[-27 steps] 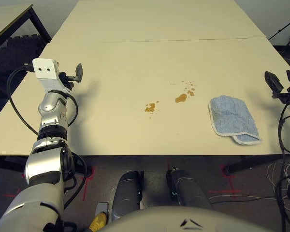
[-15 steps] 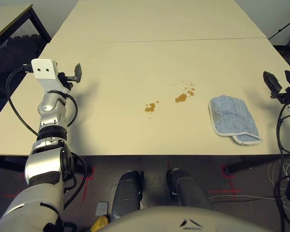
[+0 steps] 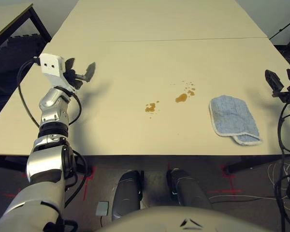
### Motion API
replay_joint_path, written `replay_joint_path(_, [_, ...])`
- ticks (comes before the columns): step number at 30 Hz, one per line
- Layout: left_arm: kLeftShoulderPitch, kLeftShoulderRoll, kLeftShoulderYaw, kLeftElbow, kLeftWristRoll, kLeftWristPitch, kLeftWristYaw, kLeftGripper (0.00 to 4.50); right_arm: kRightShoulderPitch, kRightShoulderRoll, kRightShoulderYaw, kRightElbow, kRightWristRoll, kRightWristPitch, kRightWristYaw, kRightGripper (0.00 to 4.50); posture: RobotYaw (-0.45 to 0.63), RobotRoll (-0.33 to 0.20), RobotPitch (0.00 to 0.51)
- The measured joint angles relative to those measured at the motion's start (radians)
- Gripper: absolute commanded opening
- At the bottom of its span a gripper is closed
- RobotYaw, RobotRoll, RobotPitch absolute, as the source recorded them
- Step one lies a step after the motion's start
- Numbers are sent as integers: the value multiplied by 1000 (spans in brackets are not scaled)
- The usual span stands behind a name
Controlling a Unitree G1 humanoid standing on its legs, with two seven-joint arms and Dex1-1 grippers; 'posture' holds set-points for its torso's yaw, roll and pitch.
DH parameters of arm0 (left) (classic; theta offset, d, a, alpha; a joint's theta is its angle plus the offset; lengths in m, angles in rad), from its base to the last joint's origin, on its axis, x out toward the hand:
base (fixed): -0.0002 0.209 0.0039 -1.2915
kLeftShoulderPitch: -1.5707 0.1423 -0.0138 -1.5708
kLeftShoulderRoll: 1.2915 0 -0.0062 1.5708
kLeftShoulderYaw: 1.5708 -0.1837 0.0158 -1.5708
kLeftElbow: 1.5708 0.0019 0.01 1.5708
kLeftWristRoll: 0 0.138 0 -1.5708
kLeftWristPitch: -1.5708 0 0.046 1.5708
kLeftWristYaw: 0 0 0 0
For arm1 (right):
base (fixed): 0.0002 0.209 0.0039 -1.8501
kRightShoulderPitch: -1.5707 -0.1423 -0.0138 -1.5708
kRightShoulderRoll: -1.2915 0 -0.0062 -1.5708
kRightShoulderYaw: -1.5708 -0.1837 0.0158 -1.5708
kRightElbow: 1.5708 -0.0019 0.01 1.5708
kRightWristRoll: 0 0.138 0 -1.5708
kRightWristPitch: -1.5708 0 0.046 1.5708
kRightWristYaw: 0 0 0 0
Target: Wipe the water off the table with a rag.
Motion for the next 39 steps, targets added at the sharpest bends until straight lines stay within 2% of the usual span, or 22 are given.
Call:
replay_joint_path(4, [109, 46, -80, -144, -31, 149, -232, 4500, 4, -5, 0, 5, 0, 1, 0, 4491, -234, 0, 139])
replay_joint_path(8, [136, 74, -108, -209, -51, 257, -332, 4500, 4, -12, -1, 5, 0, 10, 2, 4491, -245, 0, 137])
replay_joint_path(11, [137, 89, -135, -226, -50, 279, -387, 4500, 4, -39, -1, 5, 2, 44, 14, 4491, -256, 0, 137])
replay_joint_path(17, [127, 73, -146, -244, -50, 277, -408, 4500, 17, -119, 1, -94, 53, 276, 96, 4491, -271, 0, 136])
replay_joint_path(22, [111, 61, -146, -245, -50, 265, -410, 4500, 60, -220, 10, -238, 99, 584, 154, 4491, -278, 0, 136])
replay_joint_path(30, [117, 55, -148, -286, -51, 256, -428, 4500, 118, -344, 127, -402, 121, 982, 236, 4491, -273, 0, 136])
replay_joint_path(34, [139, 55, -148, -295, -51, 256, -428, 4500, 120, -356, 207, -468, 142, 1096, 300, 4491, -263, 0, 136])
replay_joint_path(39, [150, 56, -148, -323, -51, 257, -427, 4500, 118, -353, 290, -467, 139, 1127, 347, 4491, -247, 0, 140])
